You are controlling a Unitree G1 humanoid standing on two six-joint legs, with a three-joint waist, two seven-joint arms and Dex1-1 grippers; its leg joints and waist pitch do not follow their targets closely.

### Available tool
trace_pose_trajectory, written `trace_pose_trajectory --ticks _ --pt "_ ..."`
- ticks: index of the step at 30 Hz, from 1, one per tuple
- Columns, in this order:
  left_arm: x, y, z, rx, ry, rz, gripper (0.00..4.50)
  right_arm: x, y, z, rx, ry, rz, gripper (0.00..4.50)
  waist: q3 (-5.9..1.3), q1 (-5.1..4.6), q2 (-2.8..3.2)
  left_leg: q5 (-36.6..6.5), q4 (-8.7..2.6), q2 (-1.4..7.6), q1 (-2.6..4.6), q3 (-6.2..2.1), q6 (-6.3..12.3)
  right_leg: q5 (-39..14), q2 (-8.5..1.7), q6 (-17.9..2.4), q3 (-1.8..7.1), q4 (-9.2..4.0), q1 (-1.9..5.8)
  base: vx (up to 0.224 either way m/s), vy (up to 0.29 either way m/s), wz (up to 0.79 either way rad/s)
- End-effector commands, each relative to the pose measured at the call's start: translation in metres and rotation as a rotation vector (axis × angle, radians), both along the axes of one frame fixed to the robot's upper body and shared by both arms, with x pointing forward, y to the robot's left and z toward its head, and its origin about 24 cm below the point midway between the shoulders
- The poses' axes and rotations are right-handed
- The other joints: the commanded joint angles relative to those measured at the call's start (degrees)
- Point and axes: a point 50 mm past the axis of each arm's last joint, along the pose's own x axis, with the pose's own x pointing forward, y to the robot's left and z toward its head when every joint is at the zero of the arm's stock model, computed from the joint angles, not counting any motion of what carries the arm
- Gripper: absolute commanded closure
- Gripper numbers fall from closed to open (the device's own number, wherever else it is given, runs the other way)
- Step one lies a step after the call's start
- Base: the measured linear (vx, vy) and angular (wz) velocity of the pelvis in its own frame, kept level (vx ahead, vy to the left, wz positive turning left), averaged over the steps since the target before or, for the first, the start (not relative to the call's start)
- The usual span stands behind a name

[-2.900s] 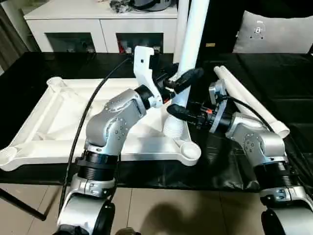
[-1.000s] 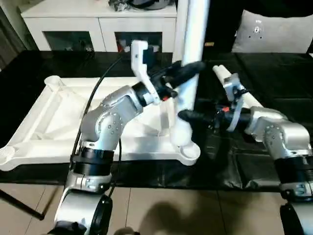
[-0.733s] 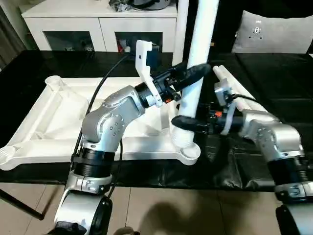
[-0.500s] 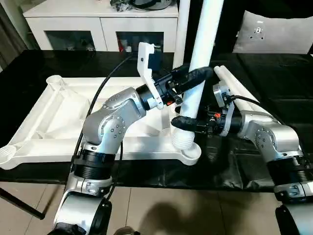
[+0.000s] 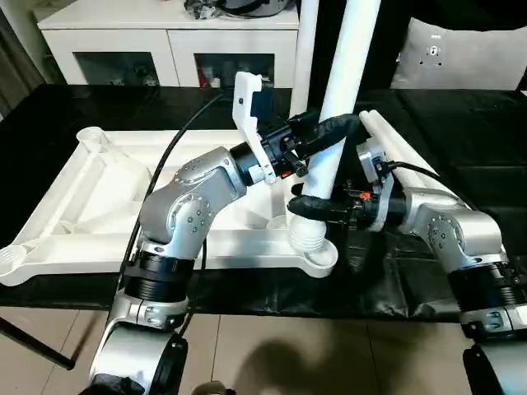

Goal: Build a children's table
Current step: Insert table leg to table base

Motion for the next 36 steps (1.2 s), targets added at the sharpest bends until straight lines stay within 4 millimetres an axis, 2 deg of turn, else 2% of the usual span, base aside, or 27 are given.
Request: trace_pose_trajectory --ticks 1,7,8,10,13,14,18,19,24,25,28,29,30,31,36 --pt "-0.002 -0.002 0.006 -0.001 -0.04 -0.012 2.72 -0.001 0.0 -0.006 -0.006 0.031 -0.003 2.58 -4.61 0.03 -1.35 0.8 -3.22 3.07 0.37 -0.98 6.27 -3.7 -4.04 -12.1 3.55 -3.69 3.96 0.0 0.0 0.0" --pt "-0.004 -0.005 0.005 0.012 -0.023 -0.024 2.72 0.0 0.001 -0.009 -0.022 0.022 -0.031 2.6 -4.6 -0.04 -1.3 0.8 -3.22 3.07 0.38 -0.96 6.12 -3.8 -4.02 -12.0 3.54 -3.69 3.92 0.0 0.0 0.0" --pt "-0.005 -0.006 0.005 0.009 -0.013 -0.033 2.37 0.0 0.001 -0.01 -0.024 0.02 -0.033 2.61 -4.64 -0.01 -1.33 0.8 -3.21 3.09 0.41 -0.96 6.04 -3.6 -4.08 -12.1 3.56 -3.65 3.97 0.0 0.0 0.0" --pt "-0.009 -0.009 0.007 0.001 -0.01 -0.077 2.02 0.002 0.001 -0.011 -0.028 0.01 -0.055 2.61 -4.66 -0.02 -1.26 0.8 -3.2 3.09 0.41 -0.97 6.11 -3.3 -4.1 -12.4 3.54 -3.58 3.92 0.0 0.0 0.0" --pt "-0.015 -0.012 0.008 0.0 -0.02 -0.116 1.9 0.004 0.003 -0.012 -0.029 0.004 -0.079 2.61 -4.65 -0.01 -1.27 0.9 -3.23 3.13 0.39 -1.02 6.1 -3.1 -4.13 -12.6 3.54 -3.55 3.95 0.0 0.0 0.0" --pt "-0.016 -0.014 0.008 -0.001 -0.023 -0.124 1.63 0.004 0.003 -0.012 -0.028 0.004 -0.083 2.61 -4.6 -0.07 -1.26 0.6 -3.26 3.11 0.37 -1.0 6.04 -3.4 -4.1 -12.6 3.53 -3.61 3.95 0.0 0.0 0.0" --pt "-0.023 -0.022 0.008 0.001 -0.013 -0.182 1.43 0.005 0.006 -0.015 -0.031 0.014 -0.1 2.61 -4.53 -0.16 -1.19 0.3 -3.3 3.09 0.4 -0.97 5.83 -3.8 -4.01 -12.5 3.57 -3.69 3.95 0.0 0.0 0.0" --pt "-0.024 -0.023 0.007 0.001 -0.005 -0.187 1.18 0.005 0.006 -0.015 -0.038 0.014 -0.109 2.61 -4.55 -0.13 -1.15 0.2 -3.31 3.09 0.42 -0.99 5.81 -3.9 -4.04 -12.4 3.56 -3.71 3.97 0.0 0.0 0.0" --pt "-0.028 -0.028 0.007 0.002 0.002 -0.214 1.11 0.006 0.006 -0.019 -0.056 0.024 -0.137 2.61 -4.57 -0.19 -1.14 0.3 -3.29 3.04 0.43 -0.98 5.69 -3.4 -3.99 -12.3 3.6 -3.7 3.97 0.0 0.0 0.0" --pt "-0.029 -0.032 0.007 -0.01 0.006 -0.22 1.11 0.007 0.007 -0.019 -0.052 -0.003 -0.161 2.61 -4.57 -0.18 -0.98 0.1 -3.3 3.11 0.45 -1.01 5.58 -3.6 -4.08 -12.3 3.62 -3.77 3.92 0.0 0.0 0.0" --pt "-0.029 -0.034 0.008 -0.017 0.006 -0.209 1.11 0.01 0.008 -0.018 -0.025 -0.016 -0.217 2.61 -4.57 -0.25 -1.2 0.1 -3.36 3.11 0.43 -1.02 5.39 -3.4 -4.1 -12.2 3.66 -3.77 3.98 0.0 0.0 0.0" --pt "-0.028 -0.033 0.007 -0.022 0.006 -0.192 1.11 0.009 0.008 -0.017 -0.023 -0.02 -0.228 2.61 -4.6 -0.32 -1.44 0.1 -3.4 3.09 0.45 -1.0 5.5 -3.5 -4.03 -12.2 3.62 -3.77 4.0 0.0 0.0 0.0" --pt "-0.027 -0.032 0.007 -0.025 0.006 -0.183 1.11 0.008 0.008 -0.017 -0.029 -0.025 -0.223 2.61 -4.58 -0.26 -1.3 0.1 -3.38 3.07 0.49 -1.03 5.53 -3.8 -4.05 -12.1 3.62 -3.76 4.01 0.0 0.0 0.0" --pt "-0.026 -0.029 0.007 -0.029 0.012 -0.171 1.11 0.006 0.008 -0.017 -0.039 -0.025 -0.222 2.61 -4.51 -0.36 -1.56 0.2 -3.42 3.1 0.46 -0.96 5.57 -4.1 -4.0 -11.8 3.67 -3.85 4.01 0.0 0.0 0.0" --pt "-0.021 -0.014 0.001 -0.023 0.038 -0.13 1.11 0.001 0.004 -0.018 -0.037 -0.035 -0.26 2.61 -4.44 -0.35 -1.33 0.1 -3.44 3.08 0.46 -0.96 5.43 -5.2 -4.05 -10.9 3.73 -3.96 3.93 0.0 0.0 0.0"
